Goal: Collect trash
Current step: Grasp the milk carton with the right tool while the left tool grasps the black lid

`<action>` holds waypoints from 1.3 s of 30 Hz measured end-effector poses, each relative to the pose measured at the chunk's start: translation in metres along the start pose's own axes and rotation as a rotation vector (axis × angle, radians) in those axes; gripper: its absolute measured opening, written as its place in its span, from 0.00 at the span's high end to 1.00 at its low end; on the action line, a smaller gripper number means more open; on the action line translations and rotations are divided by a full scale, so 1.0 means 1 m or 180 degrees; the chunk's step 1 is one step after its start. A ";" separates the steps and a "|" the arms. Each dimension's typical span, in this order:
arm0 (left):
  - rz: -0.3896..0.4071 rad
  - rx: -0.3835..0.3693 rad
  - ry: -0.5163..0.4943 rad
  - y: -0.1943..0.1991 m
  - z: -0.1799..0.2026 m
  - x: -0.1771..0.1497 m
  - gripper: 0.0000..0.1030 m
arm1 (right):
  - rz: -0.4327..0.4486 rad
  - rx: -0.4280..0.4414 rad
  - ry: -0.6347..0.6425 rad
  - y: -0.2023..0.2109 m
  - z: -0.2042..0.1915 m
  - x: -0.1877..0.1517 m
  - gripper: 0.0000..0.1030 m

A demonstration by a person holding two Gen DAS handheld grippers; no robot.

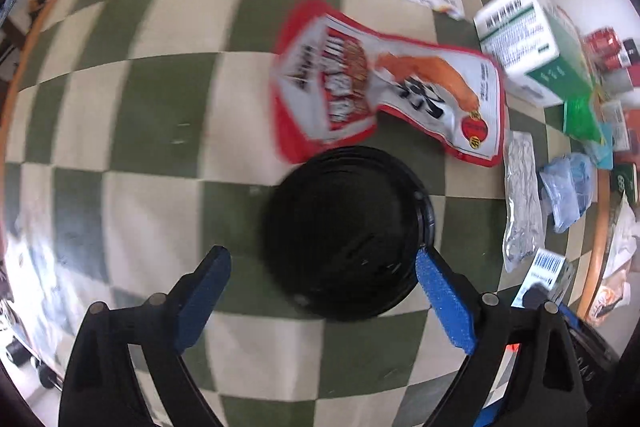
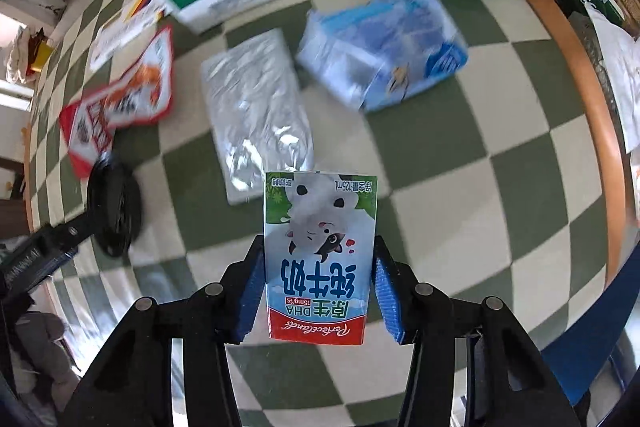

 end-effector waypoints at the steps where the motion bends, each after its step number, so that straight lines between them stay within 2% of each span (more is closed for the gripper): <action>1: -0.0030 0.0031 -0.0027 -0.005 0.003 0.003 0.08 | 0.0000 -0.0001 -0.0019 0.000 0.002 0.004 0.50; 5: 0.0001 0.0212 -0.0146 -0.011 0.017 0.003 0.09 | -0.0010 0.0031 -0.0128 -0.002 0.011 0.017 0.50; 7: 0.0065 0.0242 -0.0153 -0.008 0.021 0.002 0.15 | -0.0001 0.0047 -0.0152 -0.001 0.012 0.019 0.50; 9: 0.0167 0.0259 -0.0154 -0.002 0.020 0.000 0.40 | 0.0004 0.0057 -0.0141 0.000 0.015 0.024 0.50; 11: 0.0218 0.0248 -0.0149 0.005 0.020 -0.004 0.45 | 0.0026 0.0069 -0.0125 -0.002 0.015 0.020 0.50; 12: 0.0265 0.0258 -0.0168 0.010 0.019 -0.006 0.77 | 0.0036 0.0071 -0.0112 -0.002 0.013 0.023 0.50; 13: 0.0280 0.0268 -0.0186 0.013 0.018 -0.007 0.91 | 0.0046 0.0074 -0.0109 0.001 0.018 0.024 0.50; 14: 0.0269 0.0240 -0.0190 0.016 0.011 0.002 0.96 | 0.0057 0.0080 -0.0103 0.001 0.017 0.026 0.50; 17: 0.0324 0.0302 -0.0210 0.021 0.007 -0.004 0.98 | 0.0076 0.0096 -0.0092 0.004 0.020 0.021 0.50; 24: 0.0409 0.0264 -0.0144 0.035 -0.016 -0.026 1.00 | 0.0127 0.0145 -0.0076 0.014 0.015 0.000 0.50; 28: 0.0352 -0.0130 0.0088 0.040 -0.037 -0.043 0.97 | 0.0181 0.0190 -0.0080 0.024 0.010 -0.014 0.50; 29: 0.0296 -0.0221 0.0130 0.035 -0.039 -0.043 0.93 | 0.0193 0.0201 -0.0090 0.026 0.011 -0.016 0.50; 32: 0.0098 -0.0424 0.0252 0.012 -0.042 -0.038 0.65 | 0.0235 0.0213 -0.0112 0.031 0.013 -0.023 0.50; 35: 0.0166 -0.0481 0.0289 0.009 -0.040 -0.035 0.61 | 0.0240 0.0198 -0.0172 0.029 0.016 -0.023 0.50; 39: 0.0181 -0.0307 0.0251 0.005 -0.029 -0.022 0.64 | 0.0237 0.0168 -0.0184 0.027 0.020 -0.021 0.50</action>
Point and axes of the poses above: each gripper's, at about its wrist camera, not at the fingertips, and y roughly against the way its jaws point, z to its right, x to its top, the point moved 2 cm from there along -y, roughly the way its jaws point, and after that the axes turned 7 degrees about x, right-handed, at the moved point
